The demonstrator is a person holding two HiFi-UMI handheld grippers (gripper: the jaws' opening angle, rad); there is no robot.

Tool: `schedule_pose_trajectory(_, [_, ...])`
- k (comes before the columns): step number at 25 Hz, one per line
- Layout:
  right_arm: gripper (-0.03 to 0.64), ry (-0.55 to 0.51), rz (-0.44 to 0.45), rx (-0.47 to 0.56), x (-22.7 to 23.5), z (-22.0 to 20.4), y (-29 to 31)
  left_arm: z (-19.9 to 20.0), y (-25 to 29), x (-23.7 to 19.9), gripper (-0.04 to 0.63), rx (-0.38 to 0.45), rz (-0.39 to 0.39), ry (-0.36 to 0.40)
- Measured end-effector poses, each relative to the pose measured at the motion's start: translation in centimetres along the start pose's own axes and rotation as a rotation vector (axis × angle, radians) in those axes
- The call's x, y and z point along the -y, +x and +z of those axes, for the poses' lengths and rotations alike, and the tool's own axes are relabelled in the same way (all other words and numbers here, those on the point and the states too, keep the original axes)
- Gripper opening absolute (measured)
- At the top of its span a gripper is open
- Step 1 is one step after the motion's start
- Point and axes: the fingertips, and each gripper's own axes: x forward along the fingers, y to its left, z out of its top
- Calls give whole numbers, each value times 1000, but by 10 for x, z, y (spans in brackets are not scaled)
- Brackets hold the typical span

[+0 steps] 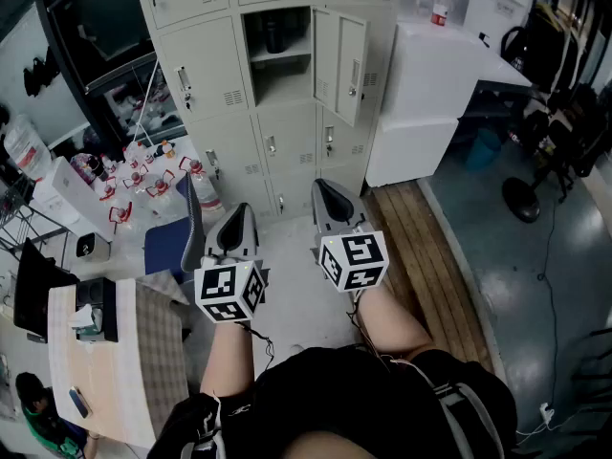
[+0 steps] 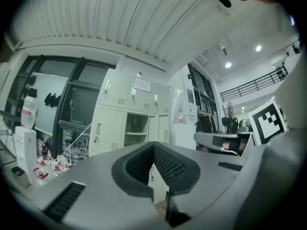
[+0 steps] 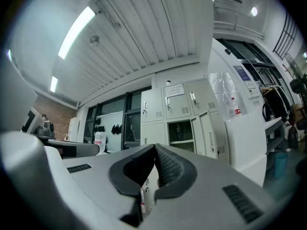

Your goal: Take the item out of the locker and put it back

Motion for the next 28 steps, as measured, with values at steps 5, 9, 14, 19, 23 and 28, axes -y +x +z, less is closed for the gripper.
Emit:
schedule_pose_trajectory(5, [14,33,5,2,-7,-1,12,2,2,-14,11,7,1,-4])
schedule_pose_trajectory(9, [15,18,1,-7,-20,-8,28,-2,6,-34,12,10,-7,-13])
schedule_pose_trajectory(14, [15,6,-21,-7,-31,-18,53,-10,18,-58,12,5,-41,-22])
schedule_pose_trajectory(19, [15,8,-61,-24,-36,-33,69,-22,30,-80,12,-12,-68,-28])
schedule_pose_trajectory(23, [15,-3,-77,-31,-34,-40,88,-27,46,-95,12,-15,-79,-33])
schedule_pose_trajectory(28, [15,-1,-91,-35,-16,-50,123,-33,79,-110,12,-12,-80,-29])
